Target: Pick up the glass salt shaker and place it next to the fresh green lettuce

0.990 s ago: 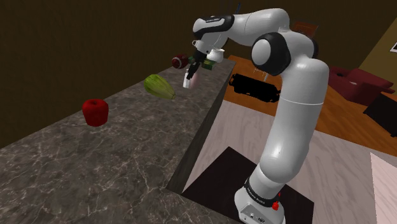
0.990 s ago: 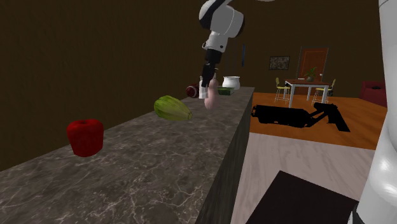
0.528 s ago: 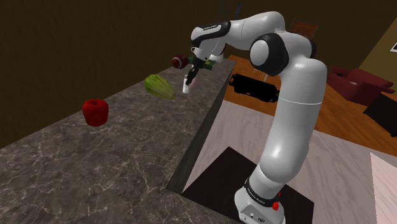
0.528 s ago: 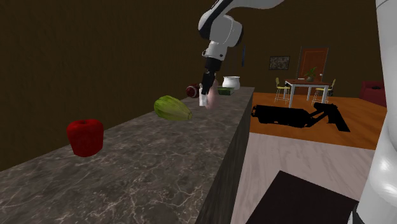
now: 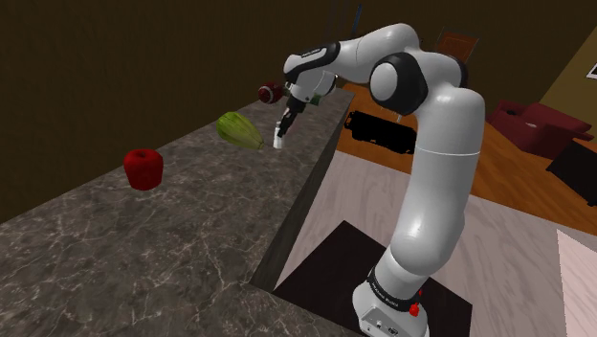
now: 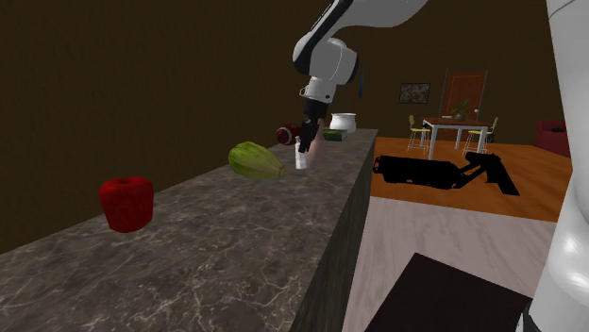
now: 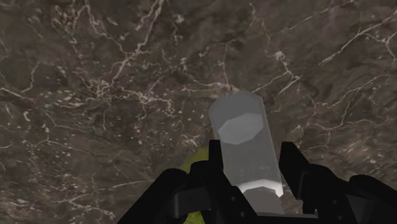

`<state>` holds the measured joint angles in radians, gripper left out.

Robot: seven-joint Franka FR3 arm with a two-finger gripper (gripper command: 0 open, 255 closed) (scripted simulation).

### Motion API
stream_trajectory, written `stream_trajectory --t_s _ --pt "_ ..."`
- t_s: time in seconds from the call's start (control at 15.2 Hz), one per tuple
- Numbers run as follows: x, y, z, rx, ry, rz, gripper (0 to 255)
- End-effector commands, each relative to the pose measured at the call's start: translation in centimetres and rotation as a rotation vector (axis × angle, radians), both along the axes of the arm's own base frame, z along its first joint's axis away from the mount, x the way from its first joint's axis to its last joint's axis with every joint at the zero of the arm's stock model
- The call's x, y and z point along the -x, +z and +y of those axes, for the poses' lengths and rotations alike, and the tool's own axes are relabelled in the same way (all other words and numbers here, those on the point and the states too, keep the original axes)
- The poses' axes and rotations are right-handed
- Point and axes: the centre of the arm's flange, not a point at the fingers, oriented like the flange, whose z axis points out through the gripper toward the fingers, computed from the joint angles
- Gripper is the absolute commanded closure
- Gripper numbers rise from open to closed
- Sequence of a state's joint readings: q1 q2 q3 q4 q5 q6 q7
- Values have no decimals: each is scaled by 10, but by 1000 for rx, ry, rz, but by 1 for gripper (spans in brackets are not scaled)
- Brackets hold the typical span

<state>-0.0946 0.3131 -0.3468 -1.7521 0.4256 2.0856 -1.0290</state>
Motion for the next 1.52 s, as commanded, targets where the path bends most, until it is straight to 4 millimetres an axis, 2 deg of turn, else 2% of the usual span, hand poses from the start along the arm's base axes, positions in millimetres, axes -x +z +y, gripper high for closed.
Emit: stream_trajectory --t_s 0.0,0.59,1.12,1.19,1.45 --pt "1 -10 0 0 0 0 255" --pt "1 -60 0 0 0 0 255" --pt "1 -60 0 0 0 0 255" --pt "1 -60 0 0 0 0 0" --pt "1 -60 0 0 0 0 0"
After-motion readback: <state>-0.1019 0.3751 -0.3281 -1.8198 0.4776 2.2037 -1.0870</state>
